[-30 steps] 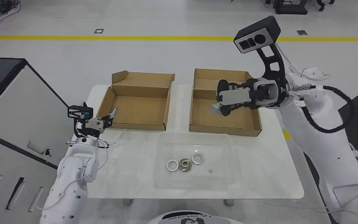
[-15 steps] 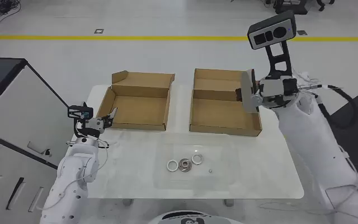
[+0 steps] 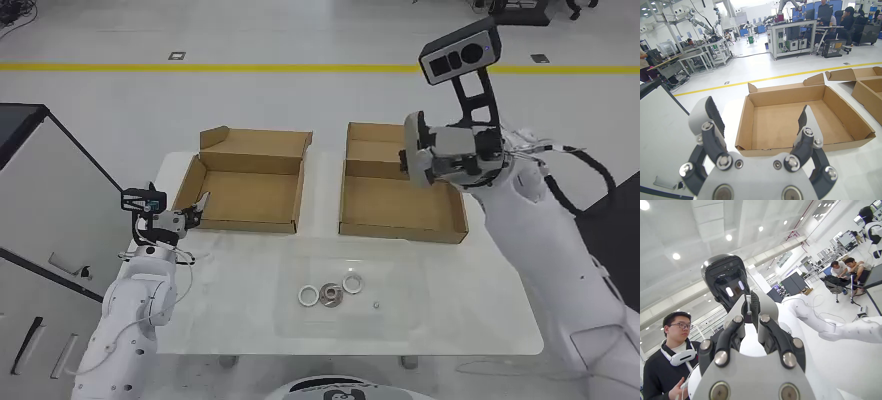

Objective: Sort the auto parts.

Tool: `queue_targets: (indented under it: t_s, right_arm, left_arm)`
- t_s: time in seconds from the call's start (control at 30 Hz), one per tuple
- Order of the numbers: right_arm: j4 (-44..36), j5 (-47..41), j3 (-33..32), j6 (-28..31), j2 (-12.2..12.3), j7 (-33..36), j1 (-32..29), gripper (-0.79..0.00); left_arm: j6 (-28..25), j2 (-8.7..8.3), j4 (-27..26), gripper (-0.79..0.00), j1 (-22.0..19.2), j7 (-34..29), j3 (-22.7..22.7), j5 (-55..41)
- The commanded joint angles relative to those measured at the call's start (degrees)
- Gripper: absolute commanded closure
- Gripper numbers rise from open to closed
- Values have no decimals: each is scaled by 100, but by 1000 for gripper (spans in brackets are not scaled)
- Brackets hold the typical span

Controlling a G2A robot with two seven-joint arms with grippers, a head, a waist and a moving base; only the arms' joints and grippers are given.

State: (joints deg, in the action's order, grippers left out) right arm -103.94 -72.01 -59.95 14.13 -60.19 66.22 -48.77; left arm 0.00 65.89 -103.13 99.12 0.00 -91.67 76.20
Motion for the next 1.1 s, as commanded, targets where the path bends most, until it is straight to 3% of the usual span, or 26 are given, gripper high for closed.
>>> queue_targets:
  t_s: [0.0, 0.3, 1.07]
  right_arm:
    - [13, 224, 11, -90, -9, -69, 7, 0]
    - [-120, 769, -21, -311, -61, -298, -56, 0]
    - [-415, -222, -124, 228, -311, -354, -566, 0]
  left_arm:
    - [0, 0, 0, -785, 0, 0, 0, 0]
    - [0, 0, 0, -785, 0, 0, 0, 0]
    - [0, 0, 0, -785, 0, 0, 0, 0]
